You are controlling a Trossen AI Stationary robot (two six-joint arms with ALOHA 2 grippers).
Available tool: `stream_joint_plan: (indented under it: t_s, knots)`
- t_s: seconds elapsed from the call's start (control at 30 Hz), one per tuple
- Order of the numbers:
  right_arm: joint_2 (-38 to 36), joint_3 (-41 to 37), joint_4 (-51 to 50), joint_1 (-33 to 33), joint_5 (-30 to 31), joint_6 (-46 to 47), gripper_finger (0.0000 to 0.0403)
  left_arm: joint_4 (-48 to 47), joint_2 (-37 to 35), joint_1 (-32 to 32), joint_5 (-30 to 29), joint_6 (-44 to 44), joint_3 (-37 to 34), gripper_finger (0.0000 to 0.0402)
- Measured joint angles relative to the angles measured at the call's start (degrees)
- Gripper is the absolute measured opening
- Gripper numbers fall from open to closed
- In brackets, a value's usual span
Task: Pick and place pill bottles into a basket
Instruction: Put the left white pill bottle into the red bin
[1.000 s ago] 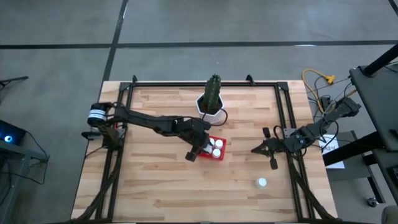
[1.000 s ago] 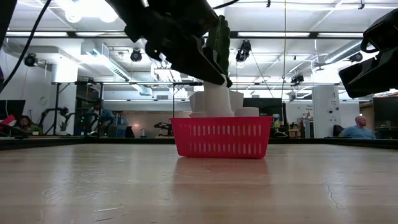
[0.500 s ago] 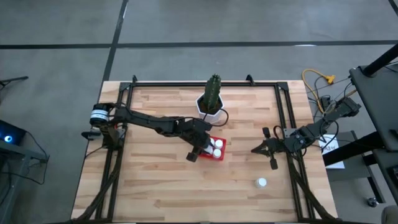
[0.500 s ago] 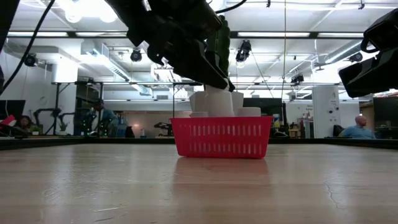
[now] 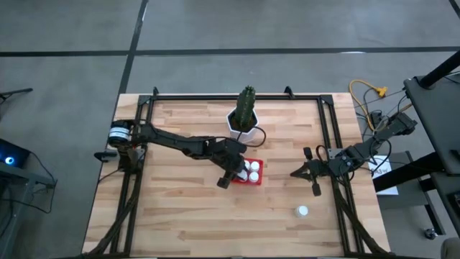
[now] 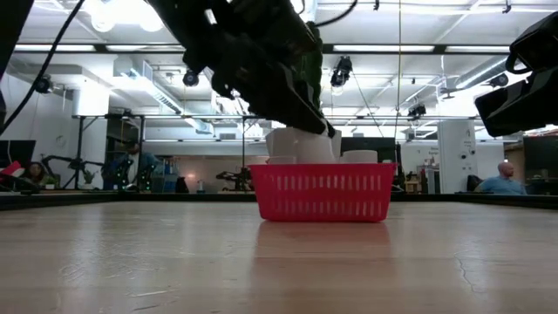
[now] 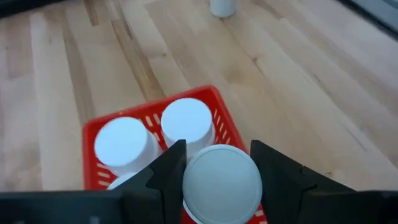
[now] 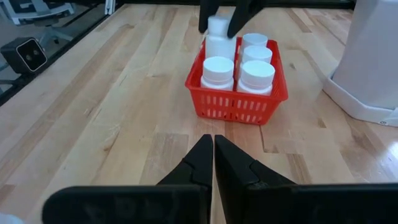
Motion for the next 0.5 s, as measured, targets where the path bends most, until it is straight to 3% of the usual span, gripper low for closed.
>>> stream_joint_plan:
  t_s: [0.5]
  knots:
    - [0.0,0.0,0.0,0.0,0.0,-0.2,0.0009,1.8,1.6,0.4,0.2,0.0,0.7,0.0141]
